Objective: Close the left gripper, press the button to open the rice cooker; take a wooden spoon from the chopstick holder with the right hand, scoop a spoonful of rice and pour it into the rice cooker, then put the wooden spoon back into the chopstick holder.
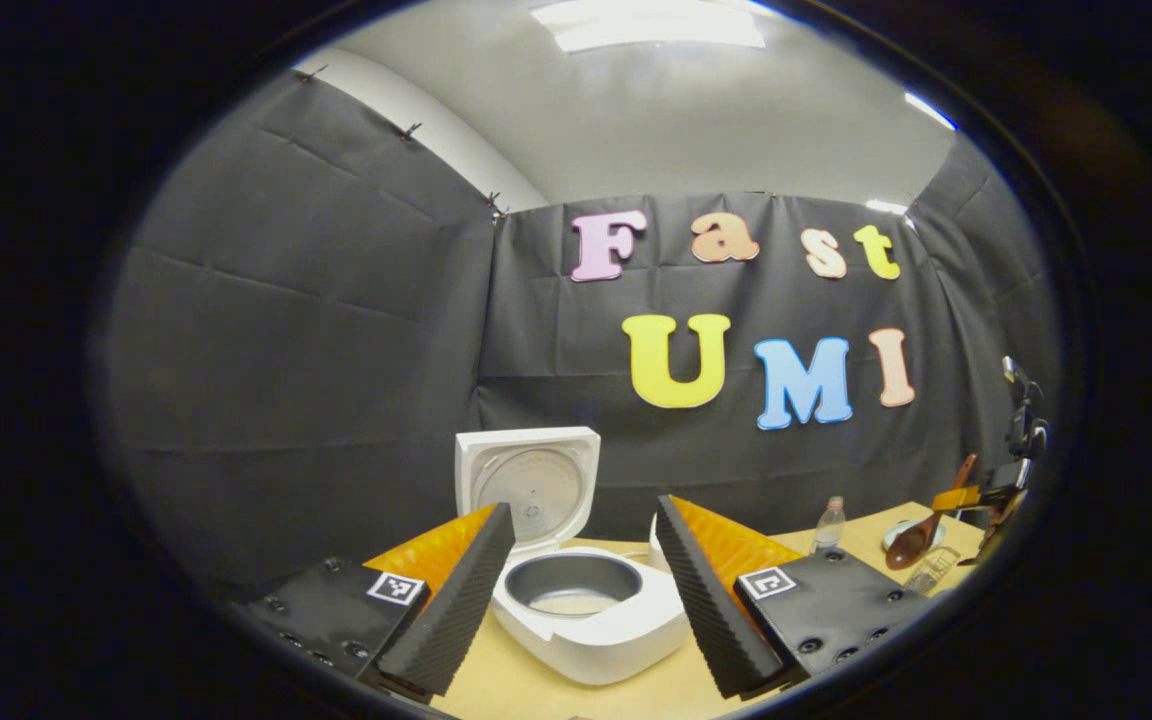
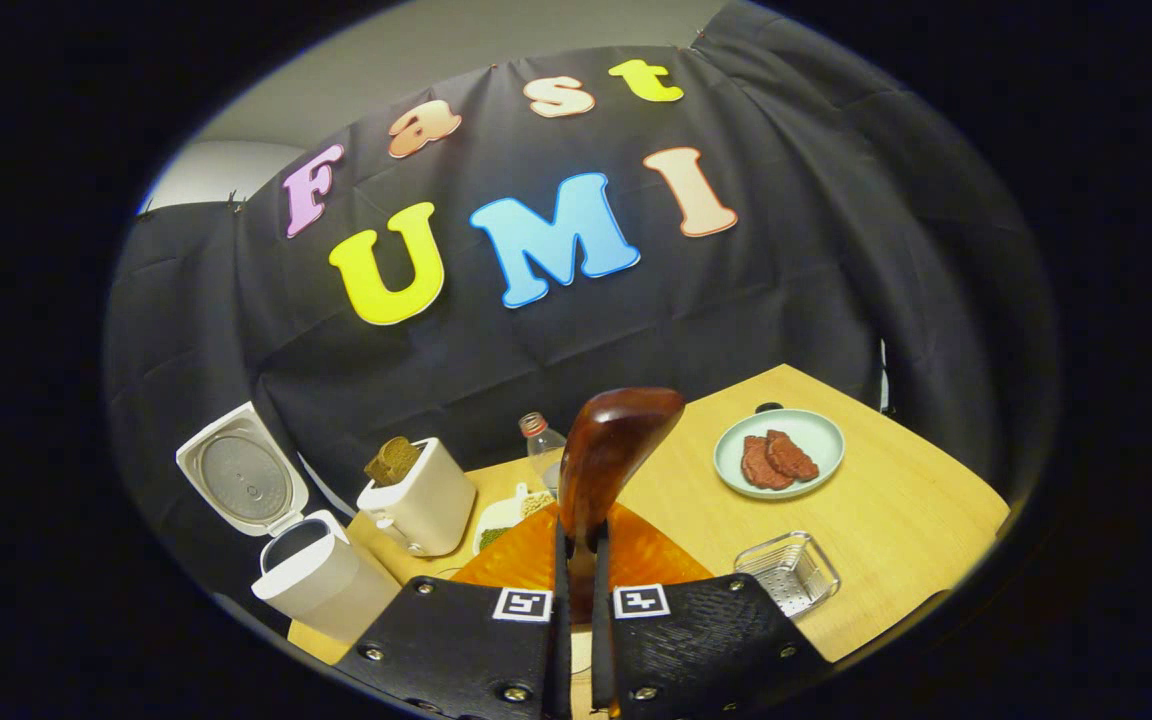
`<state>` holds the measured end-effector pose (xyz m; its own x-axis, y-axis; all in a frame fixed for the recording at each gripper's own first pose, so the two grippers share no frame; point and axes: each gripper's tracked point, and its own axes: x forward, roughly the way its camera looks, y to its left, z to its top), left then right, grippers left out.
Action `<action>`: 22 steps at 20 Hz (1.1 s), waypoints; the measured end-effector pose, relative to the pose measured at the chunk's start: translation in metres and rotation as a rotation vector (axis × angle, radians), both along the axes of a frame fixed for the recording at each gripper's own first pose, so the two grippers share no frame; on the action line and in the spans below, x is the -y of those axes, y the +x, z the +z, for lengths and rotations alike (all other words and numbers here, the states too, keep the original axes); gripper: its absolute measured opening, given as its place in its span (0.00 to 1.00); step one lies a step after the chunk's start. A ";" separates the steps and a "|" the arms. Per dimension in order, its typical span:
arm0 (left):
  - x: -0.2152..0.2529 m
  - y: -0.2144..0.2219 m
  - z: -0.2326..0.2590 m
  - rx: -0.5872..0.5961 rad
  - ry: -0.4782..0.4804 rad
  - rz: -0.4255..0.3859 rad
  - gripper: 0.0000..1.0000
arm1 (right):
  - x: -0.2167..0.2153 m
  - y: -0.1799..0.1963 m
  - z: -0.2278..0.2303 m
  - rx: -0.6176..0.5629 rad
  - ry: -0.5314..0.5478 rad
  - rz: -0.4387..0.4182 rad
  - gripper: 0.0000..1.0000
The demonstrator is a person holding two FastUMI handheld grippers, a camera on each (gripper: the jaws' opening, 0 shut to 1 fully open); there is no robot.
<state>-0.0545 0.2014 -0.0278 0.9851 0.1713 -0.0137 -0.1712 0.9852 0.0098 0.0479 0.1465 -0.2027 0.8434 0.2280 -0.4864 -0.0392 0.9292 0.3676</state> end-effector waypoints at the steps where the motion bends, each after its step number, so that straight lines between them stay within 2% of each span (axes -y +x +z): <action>1: -0.006 -0.002 -0.001 -0.003 0.002 0.004 0.98 | -0.012 -0.001 -0.005 -0.007 -0.003 0.018 0.08; 9: -0.048 -0.023 -0.009 -0.033 0.020 0.061 0.98 | -0.070 -0.009 -0.057 -0.064 -0.067 0.117 0.08; 10: -0.052 -0.028 -0.010 -0.041 0.023 0.068 0.94 | -0.075 -0.011 -0.065 -0.070 -0.079 0.127 0.08; 15: -0.068 -0.047 -0.020 -0.076 0.035 0.104 0.98 | -0.095 -0.019 -0.104 -0.109 -0.143 0.159 0.09; 19: -0.074 -0.054 -0.022 -0.089 0.044 0.126 0.98 | -0.112 -0.024 -0.121 -0.116 -0.197 0.200 0.08; 22: -0.076 -0.060 -0.021 -0.092 0.043 0.139 0.98 | -0.127 -0.029 -0.121 -0.109 -0.190 0.232 0.08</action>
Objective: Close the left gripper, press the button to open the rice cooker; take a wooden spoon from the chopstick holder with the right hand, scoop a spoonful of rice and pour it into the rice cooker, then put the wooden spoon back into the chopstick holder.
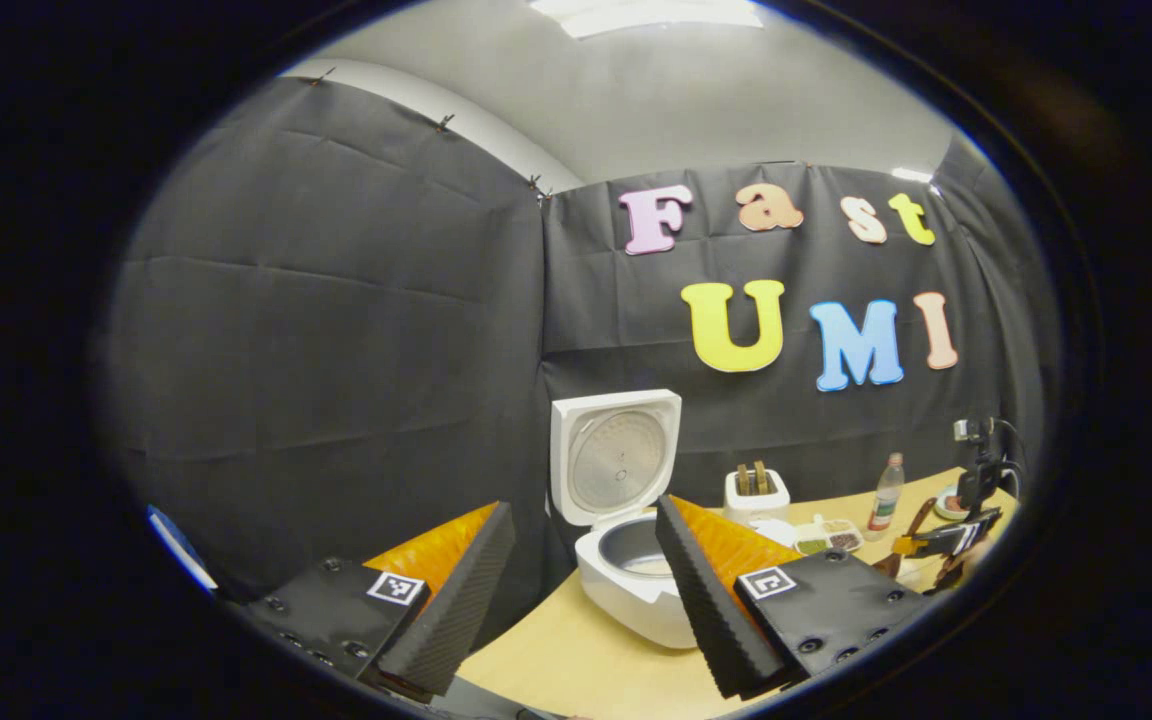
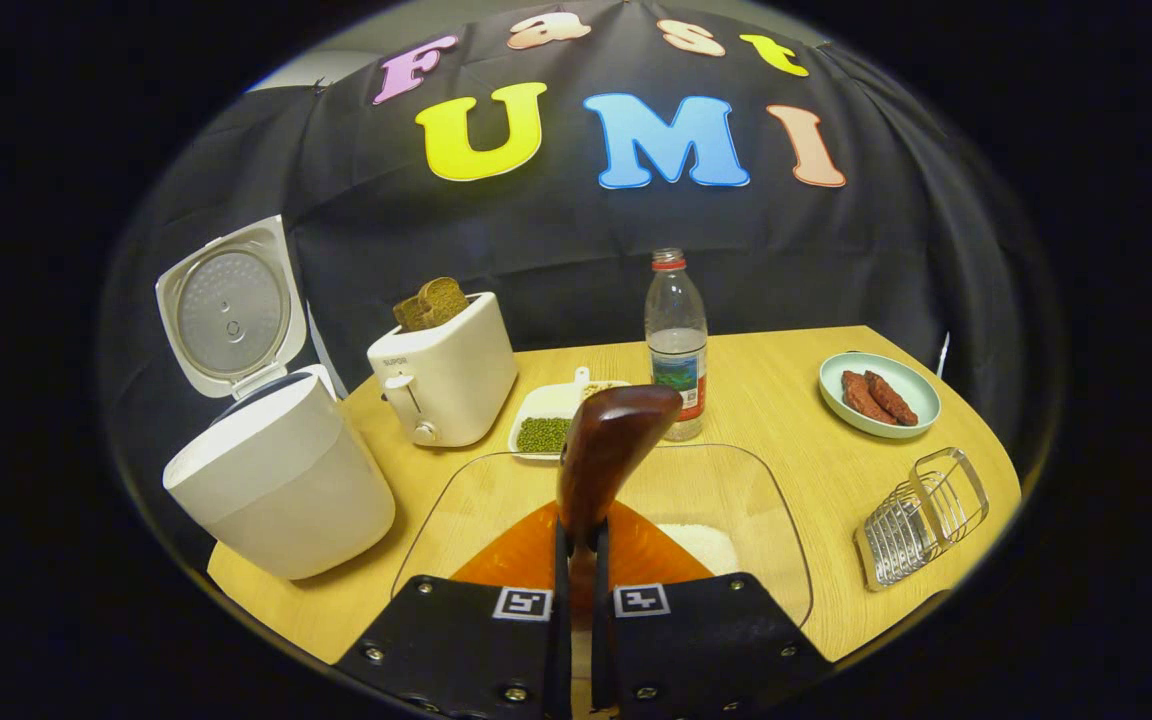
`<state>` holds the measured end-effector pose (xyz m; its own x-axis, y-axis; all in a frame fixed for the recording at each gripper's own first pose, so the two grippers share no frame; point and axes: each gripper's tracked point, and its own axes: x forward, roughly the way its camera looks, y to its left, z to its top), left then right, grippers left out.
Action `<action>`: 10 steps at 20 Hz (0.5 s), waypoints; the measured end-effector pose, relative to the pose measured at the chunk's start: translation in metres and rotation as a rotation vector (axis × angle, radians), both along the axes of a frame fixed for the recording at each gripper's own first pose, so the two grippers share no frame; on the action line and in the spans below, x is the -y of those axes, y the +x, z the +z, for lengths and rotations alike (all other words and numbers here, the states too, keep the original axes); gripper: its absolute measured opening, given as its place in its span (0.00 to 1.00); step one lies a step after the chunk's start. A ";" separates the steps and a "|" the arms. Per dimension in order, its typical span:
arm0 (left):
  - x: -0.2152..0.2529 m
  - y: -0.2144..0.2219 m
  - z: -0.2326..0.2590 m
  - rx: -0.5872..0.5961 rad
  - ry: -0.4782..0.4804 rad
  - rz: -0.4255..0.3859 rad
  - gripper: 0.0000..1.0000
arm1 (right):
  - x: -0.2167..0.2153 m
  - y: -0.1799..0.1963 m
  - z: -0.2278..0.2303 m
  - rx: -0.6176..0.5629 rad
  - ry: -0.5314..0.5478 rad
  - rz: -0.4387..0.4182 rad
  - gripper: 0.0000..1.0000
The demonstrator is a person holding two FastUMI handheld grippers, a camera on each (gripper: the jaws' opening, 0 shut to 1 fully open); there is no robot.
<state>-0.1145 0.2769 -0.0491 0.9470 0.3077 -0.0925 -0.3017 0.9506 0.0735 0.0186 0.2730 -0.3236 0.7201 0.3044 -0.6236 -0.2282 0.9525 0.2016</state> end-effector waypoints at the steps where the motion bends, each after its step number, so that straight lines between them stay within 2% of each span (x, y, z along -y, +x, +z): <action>1: 0.000 0.000 -0.001 0.001 0.000 0.002 0.98 | -0.005 -0.004 0.001 -0.007 0.014 0.007 0.08; 5: 0.004 0.000 -0.003 -0.010 -0.006 0.014 0.98 | -0.019 -0.010 0.001 -0.058 0.094 0.026 0.09; 10: 0.016 0.002 -0.001 -0.012 -0.001 0.002 0.98 | -0.020 -0.015 -0.002 -0.206 0.324 -0.084 0.08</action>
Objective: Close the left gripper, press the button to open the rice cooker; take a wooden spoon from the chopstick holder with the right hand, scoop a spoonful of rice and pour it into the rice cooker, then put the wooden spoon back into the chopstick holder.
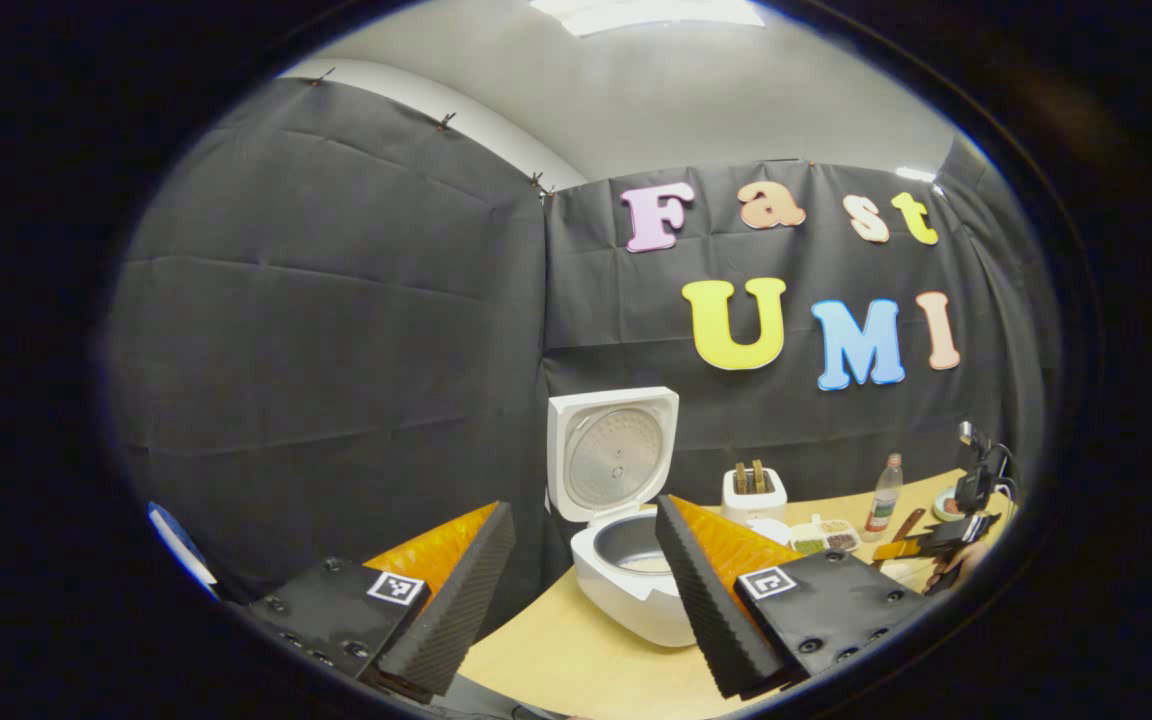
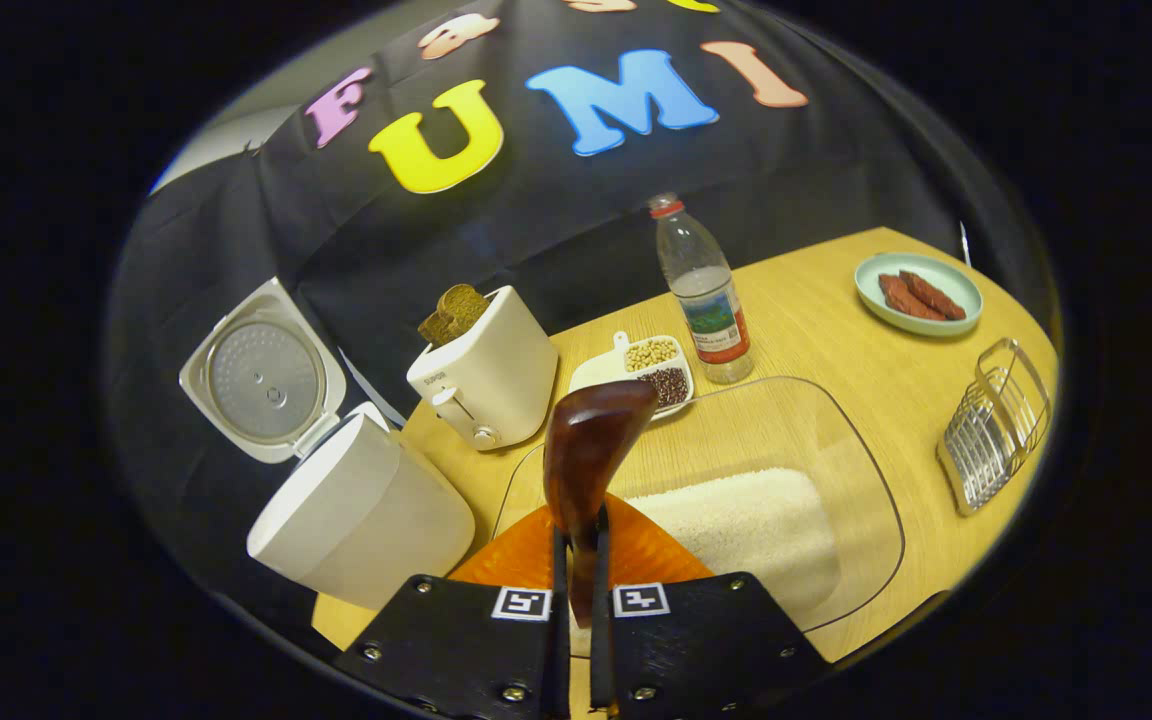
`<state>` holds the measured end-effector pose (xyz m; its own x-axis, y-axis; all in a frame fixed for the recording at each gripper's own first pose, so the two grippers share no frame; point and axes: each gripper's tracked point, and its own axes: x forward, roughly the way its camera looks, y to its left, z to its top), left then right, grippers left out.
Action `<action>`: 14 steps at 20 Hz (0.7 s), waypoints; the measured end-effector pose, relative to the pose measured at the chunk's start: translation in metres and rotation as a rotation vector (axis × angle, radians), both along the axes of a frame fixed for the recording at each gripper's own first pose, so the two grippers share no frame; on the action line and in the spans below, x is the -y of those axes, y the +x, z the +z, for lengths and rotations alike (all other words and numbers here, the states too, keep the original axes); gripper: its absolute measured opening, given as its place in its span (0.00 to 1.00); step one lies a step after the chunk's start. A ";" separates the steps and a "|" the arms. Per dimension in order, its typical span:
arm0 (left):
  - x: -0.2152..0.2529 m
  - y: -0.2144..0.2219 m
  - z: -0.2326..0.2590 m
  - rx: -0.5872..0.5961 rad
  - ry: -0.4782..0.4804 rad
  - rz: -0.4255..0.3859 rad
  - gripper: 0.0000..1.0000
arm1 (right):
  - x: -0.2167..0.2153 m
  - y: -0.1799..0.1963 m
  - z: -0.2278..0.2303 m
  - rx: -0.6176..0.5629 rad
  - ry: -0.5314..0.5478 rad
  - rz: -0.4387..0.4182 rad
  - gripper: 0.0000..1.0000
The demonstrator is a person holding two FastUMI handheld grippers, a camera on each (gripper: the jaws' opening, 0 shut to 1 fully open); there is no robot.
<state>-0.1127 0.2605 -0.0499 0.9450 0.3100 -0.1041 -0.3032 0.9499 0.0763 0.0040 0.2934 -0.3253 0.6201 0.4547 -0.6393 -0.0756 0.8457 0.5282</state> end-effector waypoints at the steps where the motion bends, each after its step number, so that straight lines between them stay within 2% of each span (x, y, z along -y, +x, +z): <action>1: 0.004 0.000 0.000 -0.002 0.002 -0.005 0.98 | 0.004 0.001 -0.002 -0.026 0.028 -0.019 0.09; 6: 0.015 0.005 0.002 -0.009 0.014 -0.018 0.99 | 0.023 0.004 -0.008 -0.143 0.157 -0.099 0.08; 9: 0.023 0.006 0.002 -0.009 0.003 -0.025 0.98 | 0.033 0.009 -0.002 -0.156 0.204 -0.128 0.08; 13: 0.033 0.011 -0.001 -0.012 -0.002 -0.044 0.98 | 0.043 0.020 0.013 -0.202 0.324 -0.194 0.08; 14: 0.034 0.013 -0.001 -0.013 -0.005 -0.048 0.94 | 0.045 0.023 0.016 -0.212 0.344 -0.206 0.08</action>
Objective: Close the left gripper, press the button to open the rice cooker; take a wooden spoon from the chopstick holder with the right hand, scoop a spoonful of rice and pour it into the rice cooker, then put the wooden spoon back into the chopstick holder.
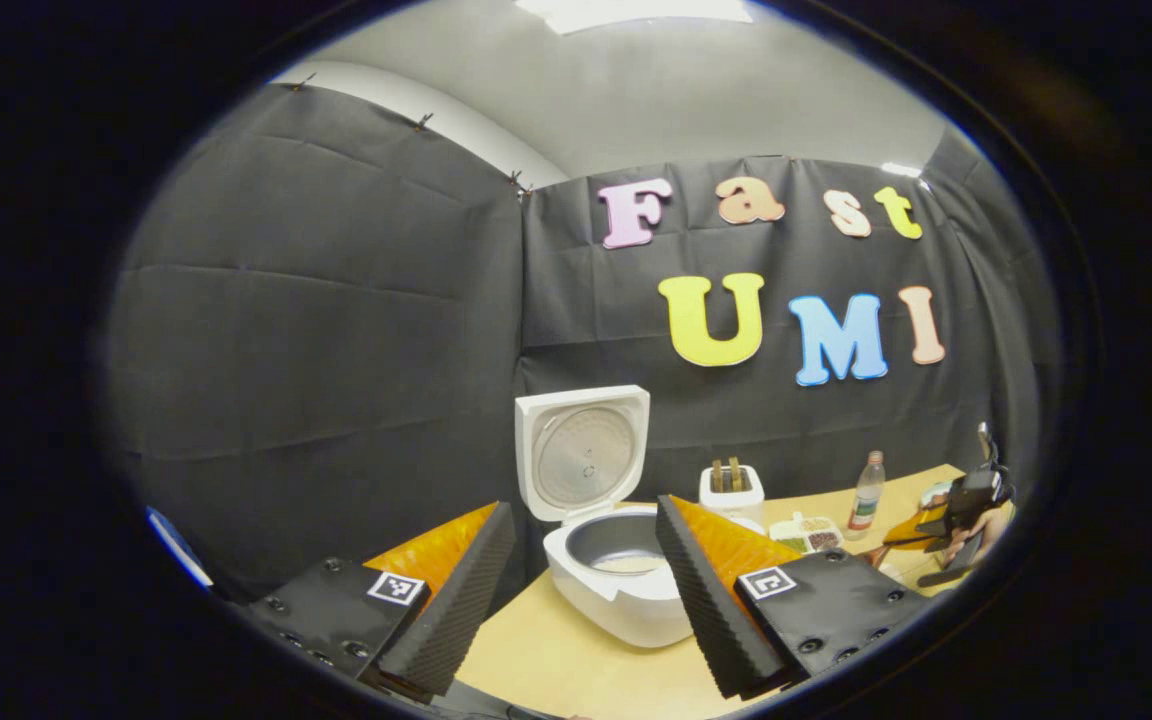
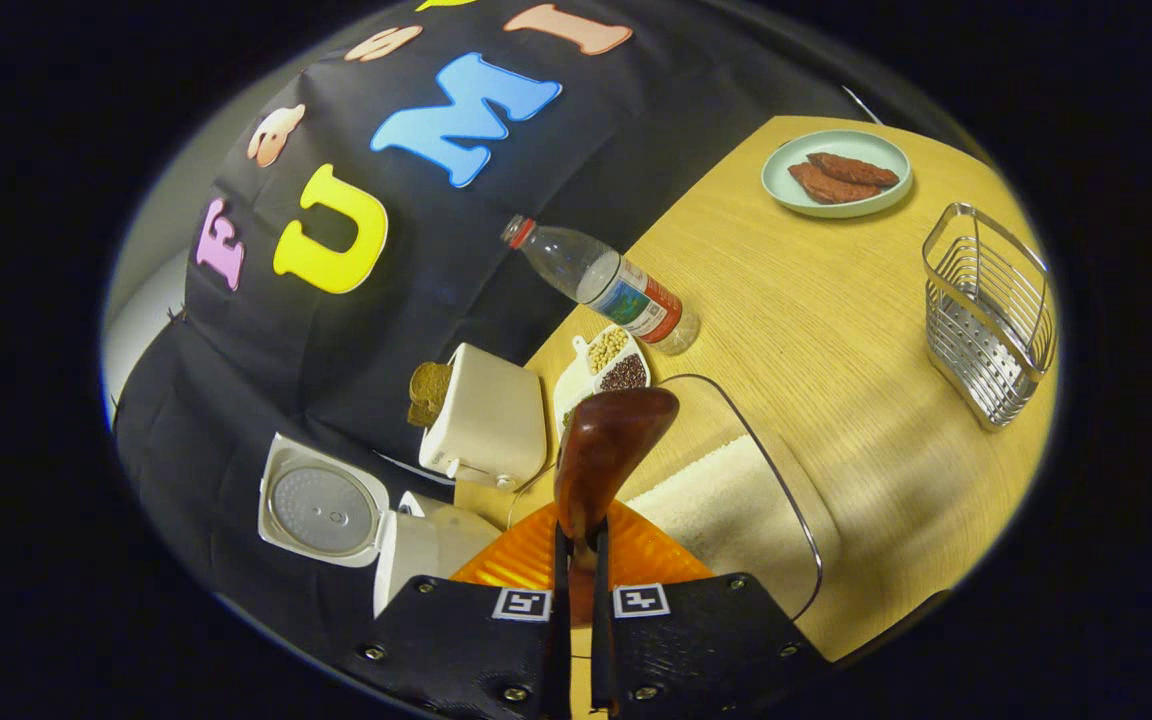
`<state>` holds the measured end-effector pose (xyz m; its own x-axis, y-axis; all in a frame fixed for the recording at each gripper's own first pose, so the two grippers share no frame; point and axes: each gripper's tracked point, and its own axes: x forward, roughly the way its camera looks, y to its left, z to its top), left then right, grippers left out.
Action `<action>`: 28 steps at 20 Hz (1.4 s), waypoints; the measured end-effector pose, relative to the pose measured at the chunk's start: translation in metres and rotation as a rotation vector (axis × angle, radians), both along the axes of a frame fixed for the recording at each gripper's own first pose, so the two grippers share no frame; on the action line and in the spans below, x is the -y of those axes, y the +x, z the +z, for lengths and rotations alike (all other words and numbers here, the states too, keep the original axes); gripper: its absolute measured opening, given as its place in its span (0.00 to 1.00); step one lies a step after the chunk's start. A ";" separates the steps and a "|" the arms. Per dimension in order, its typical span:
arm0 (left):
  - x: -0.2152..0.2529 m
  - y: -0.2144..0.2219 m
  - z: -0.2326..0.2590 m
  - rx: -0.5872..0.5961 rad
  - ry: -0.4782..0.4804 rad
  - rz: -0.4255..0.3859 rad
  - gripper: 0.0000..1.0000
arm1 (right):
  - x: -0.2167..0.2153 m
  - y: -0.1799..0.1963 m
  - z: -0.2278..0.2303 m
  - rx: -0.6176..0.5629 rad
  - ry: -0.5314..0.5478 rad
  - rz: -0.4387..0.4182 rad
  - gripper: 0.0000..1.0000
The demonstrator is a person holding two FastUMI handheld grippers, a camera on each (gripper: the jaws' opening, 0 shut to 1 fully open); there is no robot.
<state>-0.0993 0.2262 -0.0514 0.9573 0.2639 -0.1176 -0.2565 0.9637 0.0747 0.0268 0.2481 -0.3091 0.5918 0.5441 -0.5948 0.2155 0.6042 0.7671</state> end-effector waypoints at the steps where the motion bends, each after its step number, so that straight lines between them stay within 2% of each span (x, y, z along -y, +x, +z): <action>1: 0.001 0.000 0.000 0.000 -0.004 -0.003 0.98 | 0.002 0.002 0.004 -0.003 0.017 -0.012 0.08; 8: -0.002 0.013 -0.008 -0.004 -0.025 -0.023 1.00 | -0.018 0.016 0.046 -0.024 0.211 -0.049 0.08; 13: -0.017 0.012 -0.010 0.000 -0.029 -0.015 0.98 | -0.052 0.021 0.076 0.014 0.262 -0.004 0.08; 14: -0.021 0.011 -0.010 0.003 -0.030 -0.010 0.95 | -0.059 0.022 0.081 0.023 0.270 0.007 0.08; 16: -0.033 0.008 -0.009 0.004 -0.030 0.007 0.98 | -0.077 0.024 0.092 0.042 0.277 0.030 0.08; 19: -0.051 -0.001 -0.012 0.004 -0.043 0.039 0.95 | -0.095 0.029 0.101 0.079 0.252 0.044 0.08; 20: -0.056 -0.005 -0.012 0.005 -0.047 0.050 0.98 | -0.102 0.027 0.105 0.085 0.257 0.059 0.08; 22: -0.068 -0.015 -0.016 0.006 -0.052 0.074 0.95 | -0.118 0.024 0.113 0.091 0.274 0.075 0.08; 24: -0.078 -0.019 -0.020 0.003 -0.055 0.100 0.95 | -0.131 0.023 0.121 0.110 0.270 0.087 0.08; 25: -0.083 -0.025 -0.021 0.004 -0.058 0.113 0.98 | -0.138 0.024 0.125 0.126 0.260 0.097 0.08; 26: -0.088 -0.030 -0.021 0.005 -0.061 0.126 0.95 | -0.145 0.024 0.129 0.140 0.251 0.111 0.08; 27: -0.095 -0.036 -0.023 0.004 -0.063 0.140 1.00 | -0.154 0.022 0.133 0.154 0.244 0.126 0.08; 28: -0.100 -0.040 -0.023 0.002 -0.063 0.153 0.98 | -0.164 0.023 0.135 0.166 0.238 0.139 0.08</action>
<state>-0.1397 0.3259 -0.0745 0.9067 0.3990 -0.1364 -0.4009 0.9160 0.0145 0.0502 0.4122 -0.1743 0.5804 0.7388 -0.3425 0.0032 0.4185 0.9082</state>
